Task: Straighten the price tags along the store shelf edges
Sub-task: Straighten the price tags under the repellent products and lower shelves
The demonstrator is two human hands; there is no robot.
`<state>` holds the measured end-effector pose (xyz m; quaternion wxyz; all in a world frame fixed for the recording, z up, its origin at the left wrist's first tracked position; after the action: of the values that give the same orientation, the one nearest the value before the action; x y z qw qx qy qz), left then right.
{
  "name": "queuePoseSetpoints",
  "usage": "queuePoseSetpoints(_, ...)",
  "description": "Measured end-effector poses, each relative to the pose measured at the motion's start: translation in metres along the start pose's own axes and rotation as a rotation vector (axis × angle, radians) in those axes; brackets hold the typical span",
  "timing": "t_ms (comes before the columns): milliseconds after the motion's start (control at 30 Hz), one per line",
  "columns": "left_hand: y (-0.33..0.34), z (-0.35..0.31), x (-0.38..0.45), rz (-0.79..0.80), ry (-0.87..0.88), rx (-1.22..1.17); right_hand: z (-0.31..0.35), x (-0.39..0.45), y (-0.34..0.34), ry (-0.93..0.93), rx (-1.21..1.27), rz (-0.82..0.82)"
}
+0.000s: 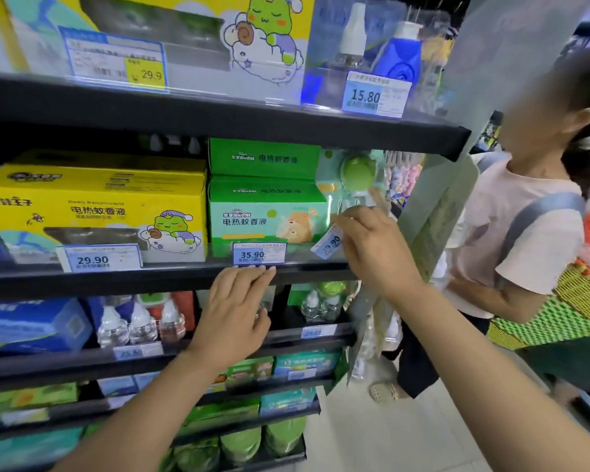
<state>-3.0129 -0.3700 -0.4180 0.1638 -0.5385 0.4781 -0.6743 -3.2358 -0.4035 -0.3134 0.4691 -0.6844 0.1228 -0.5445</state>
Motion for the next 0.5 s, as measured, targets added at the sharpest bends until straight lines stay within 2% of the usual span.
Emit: queuePoseSetpoints(500,0.003,-0.001,0.000,-0.010,-0.025,0.014,-0.027,-0.019,-0.005,0.131,0.084,-0.030)
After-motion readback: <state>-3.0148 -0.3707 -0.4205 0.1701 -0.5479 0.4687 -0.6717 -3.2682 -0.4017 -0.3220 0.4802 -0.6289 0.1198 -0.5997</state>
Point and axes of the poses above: each hand's wrist, its own x-axis towards the middle knuckle, its own y-axis out of the palm, z = x × y, the point moved 2 cm from there along x, towards the middle knuckle, and after that the axes turned 7 degrees about x, right-handed, at the moved point
